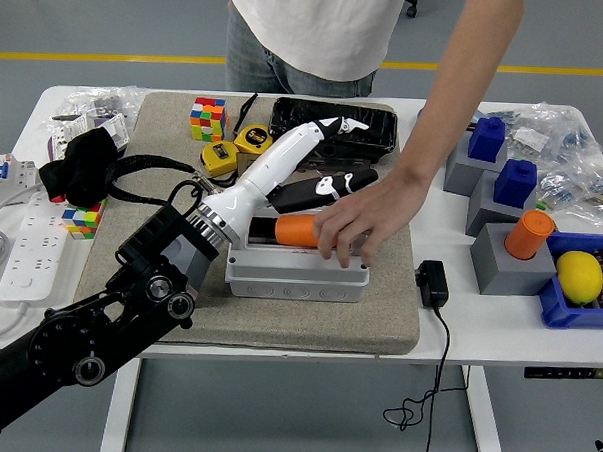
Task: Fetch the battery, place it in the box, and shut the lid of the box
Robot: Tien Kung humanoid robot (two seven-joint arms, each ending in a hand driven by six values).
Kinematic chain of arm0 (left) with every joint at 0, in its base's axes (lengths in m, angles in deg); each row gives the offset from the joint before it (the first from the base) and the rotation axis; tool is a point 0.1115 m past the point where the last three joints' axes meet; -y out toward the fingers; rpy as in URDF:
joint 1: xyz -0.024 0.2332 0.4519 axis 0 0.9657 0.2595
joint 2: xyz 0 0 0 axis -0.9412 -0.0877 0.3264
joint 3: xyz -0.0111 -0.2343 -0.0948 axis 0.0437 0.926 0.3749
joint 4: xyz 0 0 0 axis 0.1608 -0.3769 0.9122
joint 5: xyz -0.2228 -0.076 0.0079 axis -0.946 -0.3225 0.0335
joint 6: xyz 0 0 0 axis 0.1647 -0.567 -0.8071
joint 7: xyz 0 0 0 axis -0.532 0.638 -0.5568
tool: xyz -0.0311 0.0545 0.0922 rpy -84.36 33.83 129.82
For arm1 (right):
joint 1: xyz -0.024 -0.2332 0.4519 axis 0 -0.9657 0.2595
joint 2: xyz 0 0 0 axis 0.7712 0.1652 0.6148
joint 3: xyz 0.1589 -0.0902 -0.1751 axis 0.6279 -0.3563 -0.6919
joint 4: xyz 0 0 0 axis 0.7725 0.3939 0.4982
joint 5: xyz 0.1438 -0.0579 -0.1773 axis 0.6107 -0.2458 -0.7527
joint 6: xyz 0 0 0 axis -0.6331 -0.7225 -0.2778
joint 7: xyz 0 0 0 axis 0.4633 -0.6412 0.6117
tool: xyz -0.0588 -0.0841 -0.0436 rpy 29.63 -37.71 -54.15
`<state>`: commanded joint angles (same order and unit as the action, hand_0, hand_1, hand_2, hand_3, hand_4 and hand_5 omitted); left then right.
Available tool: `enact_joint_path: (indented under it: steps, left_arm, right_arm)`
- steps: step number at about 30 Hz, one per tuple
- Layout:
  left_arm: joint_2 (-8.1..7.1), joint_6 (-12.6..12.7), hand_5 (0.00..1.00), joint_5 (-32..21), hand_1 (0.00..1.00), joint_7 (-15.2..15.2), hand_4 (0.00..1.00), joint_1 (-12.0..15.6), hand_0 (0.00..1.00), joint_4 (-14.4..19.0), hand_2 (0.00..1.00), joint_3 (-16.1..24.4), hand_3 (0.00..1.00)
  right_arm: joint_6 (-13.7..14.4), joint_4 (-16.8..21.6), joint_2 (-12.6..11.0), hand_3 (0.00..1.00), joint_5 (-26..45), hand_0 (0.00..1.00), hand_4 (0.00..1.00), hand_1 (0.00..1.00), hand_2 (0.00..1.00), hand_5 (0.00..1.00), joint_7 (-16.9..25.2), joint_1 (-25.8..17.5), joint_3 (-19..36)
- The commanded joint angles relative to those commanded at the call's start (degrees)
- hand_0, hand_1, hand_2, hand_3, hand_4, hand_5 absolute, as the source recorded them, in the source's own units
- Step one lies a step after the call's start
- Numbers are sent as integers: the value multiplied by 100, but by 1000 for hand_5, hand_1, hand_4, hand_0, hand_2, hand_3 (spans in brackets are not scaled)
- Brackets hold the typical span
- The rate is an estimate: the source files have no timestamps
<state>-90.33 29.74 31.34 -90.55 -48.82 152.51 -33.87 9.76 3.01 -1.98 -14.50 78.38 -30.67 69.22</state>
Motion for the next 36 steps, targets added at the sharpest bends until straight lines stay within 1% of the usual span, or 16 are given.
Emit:
enact_joint_path:
  steps: [3, 4, 8, 9, 10, 13, 21, 23, 24, 27, 29, 32, 36]
  left_arm:
    - [-1, 9, 998, 34, 905, -3, 998, -8, 899, -14, 822, 14, 760]
    - [-1, 3, 998, 48, 984, 3, 998, -9, 998, -18, 894, 19, 790]
    - [4, -18, 998, 132, 984, 30, 998, -13, 998, -56, 894, 40, 790]
    - [7, -37, 998, 255, 984, 98, 998, -16, 998, -81, 894, 47, 790]
    - [7, -53, 998, 440, 998, 194, 998, -17, 998, -111, 939, 54, 814]
    - [-7, -57, 998, 766, 998, 344, 998, -8, 998, -132, 939, 57, 814]
    - [1, -146, 998, 865, 998, 462, 998, -8, 998, -135, 938, 35, 821]
    - [0, -181, 998, 881, 998, 492, 998, -8, 998, -151, 924, 25, 817]
    - [5, -228, 998, 923, 998, 533, 998, -16, 998, -208, 924, 18, 817]
    - [37, -265, 998, 1014, 998, 538, 998, -62, 998, -457, 924, 1, 817]
    - [75, -275, 998, 1116, 998, 524, 998, -130, 998, -766, 916, 21, 819]
    - [95, -295, 998, 1264, 998, 556, 998, -193, 998, -1077, 916, 81, 819]
    - [91, -315, 998, 1554, 998, 677, 998, -204, 998, -1189, 933, 185, 830]
  right_arm:
    - [-1, 0, -5, 756, -11, 998, 998, 957, 877, 851, -3, -5, 6]
    - [0, 0, -5, 756, -16, 998, 998, 955, 877, 851, -3, -9, 9]
    - [-1, 0, -12, 756, -18, 998, 998, 955, 877, 851, -2, -15, 9]
    - [-4, 0, -14, 756, -6, 998, 998, 955, 877, 851, 2, -15, -3]
    - [-7, 0, -15, 756, 3, 998, 998, 955, 876, 852, 3, -13, -14]
    - [-14, 0, -19, 756, 43, 998, 998, 955, 876, 852, 16, -14, -56]
    - [-9, 0, -22, 757, 20, 998, 998, 955, 877, 852, 13, -18, -43]
    - [-11, 0, -22, 756, 30, 998, 998, 955, 876, 852, 15, -15, -51]
    - [-16, 0, -22, 756, 49, 998, 998, 955, 876, 852, 18, -9, -64]
    - [-17, 0, -18, 756, 52, 998, 998, 955, 876, 852, 18, -5, -61]
    - [-14, 0, -12, 756, 35, 998, 998, 955, 876, 852, 12, -4, -41]
    - [-12, 0, -14, 756, 21, 998, 998, 955, 876, 852, 10, 0, -24]
    - [-9, 0, -12, 756, -8, 998, 998, 955, 876, 852, 6, -1, 11]
